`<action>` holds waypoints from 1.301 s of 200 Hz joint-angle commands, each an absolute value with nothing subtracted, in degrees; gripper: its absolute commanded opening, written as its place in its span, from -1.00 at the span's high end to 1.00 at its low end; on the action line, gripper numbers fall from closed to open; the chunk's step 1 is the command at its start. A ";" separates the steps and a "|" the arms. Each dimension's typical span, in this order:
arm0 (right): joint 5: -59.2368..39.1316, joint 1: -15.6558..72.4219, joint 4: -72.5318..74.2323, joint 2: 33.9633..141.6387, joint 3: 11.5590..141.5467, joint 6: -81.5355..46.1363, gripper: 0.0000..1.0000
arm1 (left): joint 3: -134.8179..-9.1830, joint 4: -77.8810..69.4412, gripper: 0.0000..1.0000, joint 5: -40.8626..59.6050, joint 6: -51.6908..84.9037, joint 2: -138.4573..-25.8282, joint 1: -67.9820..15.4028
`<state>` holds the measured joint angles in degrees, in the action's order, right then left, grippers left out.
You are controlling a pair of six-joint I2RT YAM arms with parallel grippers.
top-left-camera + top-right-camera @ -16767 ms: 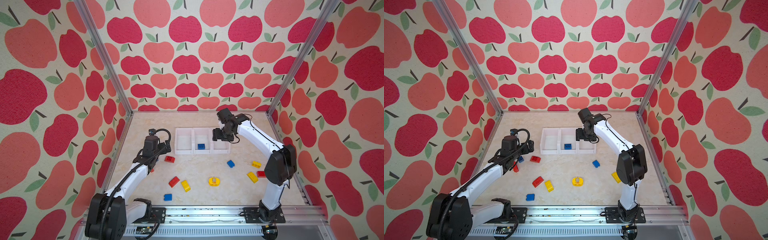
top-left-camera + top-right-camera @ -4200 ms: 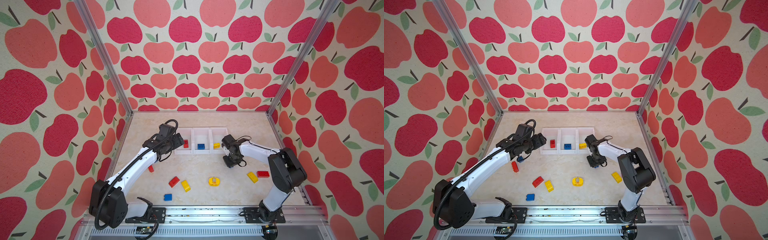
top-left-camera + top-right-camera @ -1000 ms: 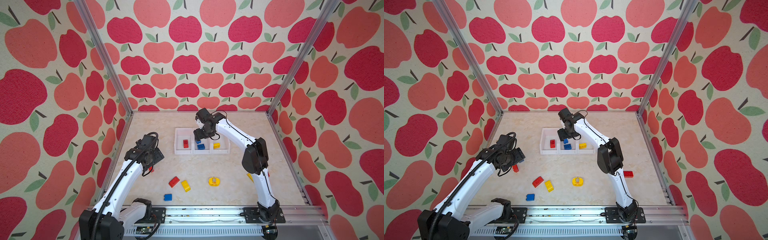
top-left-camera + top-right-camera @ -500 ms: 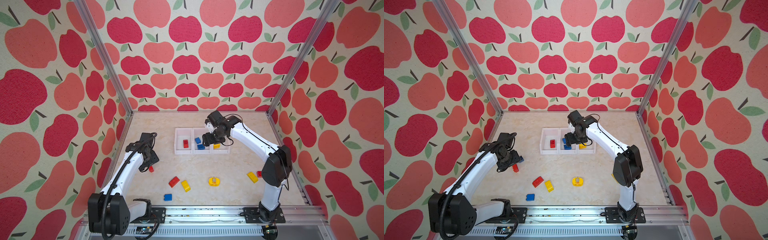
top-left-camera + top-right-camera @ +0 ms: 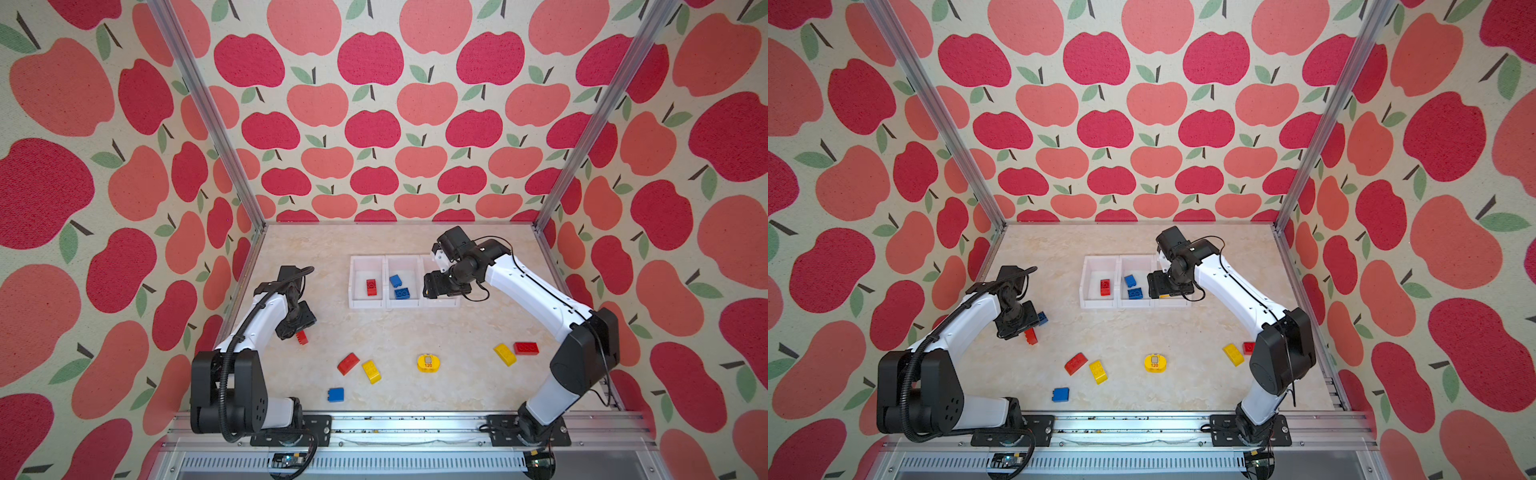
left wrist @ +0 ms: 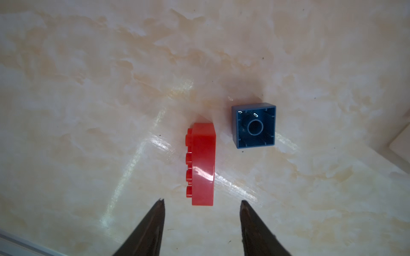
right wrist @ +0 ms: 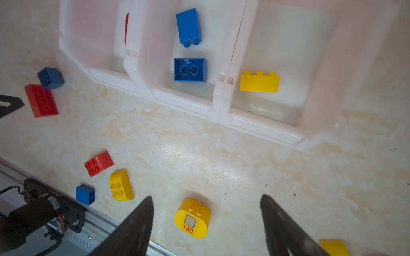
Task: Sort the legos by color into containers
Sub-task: 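Raise the right gripper while the left gripper lowers over the long red brick, then close the left gripper on the long red brick and lift it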
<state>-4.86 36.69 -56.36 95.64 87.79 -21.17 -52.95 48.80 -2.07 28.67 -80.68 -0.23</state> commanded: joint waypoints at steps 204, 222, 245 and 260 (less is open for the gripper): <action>-4.76 35.00 -56.34 90.79 83.85 -22.65 -0.56 | -49.13 41.13 0.14 -1.94 27.18 -88.51 2.55; -4.63 35.04 -56.34 90.84 83.94 -22.59 -0.56 | -49.39 41.22 0.19 -1.56 27.08 -89.33 2.81; -4.66 35.03 -56.31 90.92 84.11 -22.68 -0.56 | -49.69 41.31 0.29 -1.25 27.05 -90.08 2.90; -4.60 34.98 -56.34 90.88 84.20 -22.76 -0.56 | -49.75 41.25 0.35 -1.16 27.24 -90.07 2.90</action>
